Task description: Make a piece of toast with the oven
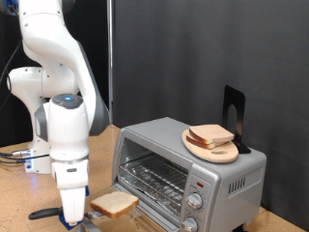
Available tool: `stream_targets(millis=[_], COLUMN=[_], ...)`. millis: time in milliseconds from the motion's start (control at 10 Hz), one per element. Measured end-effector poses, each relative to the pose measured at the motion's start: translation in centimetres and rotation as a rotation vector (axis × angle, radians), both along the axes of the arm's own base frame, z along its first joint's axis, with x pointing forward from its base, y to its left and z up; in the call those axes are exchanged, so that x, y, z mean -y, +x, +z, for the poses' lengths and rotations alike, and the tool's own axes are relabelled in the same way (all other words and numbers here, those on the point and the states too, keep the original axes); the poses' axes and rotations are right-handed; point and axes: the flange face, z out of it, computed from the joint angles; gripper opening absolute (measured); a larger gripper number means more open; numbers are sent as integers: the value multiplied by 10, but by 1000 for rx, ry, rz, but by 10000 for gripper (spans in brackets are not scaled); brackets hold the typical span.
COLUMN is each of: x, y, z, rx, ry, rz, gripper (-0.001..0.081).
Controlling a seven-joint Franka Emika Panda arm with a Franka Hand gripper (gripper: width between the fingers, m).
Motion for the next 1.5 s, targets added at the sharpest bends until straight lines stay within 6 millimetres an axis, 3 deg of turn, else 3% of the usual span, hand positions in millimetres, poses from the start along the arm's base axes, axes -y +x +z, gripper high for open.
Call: stream_targets(millis=[300,600,1300,1500], x=[17,13,-63,-84], y=[0,-3,11,10], z=[17,13,40,46], rx=[-3,-22,-29,-38], ry=[43,52,57,-46], rz=[-34,-36,-46,15], gripper=[491,491,491,491])
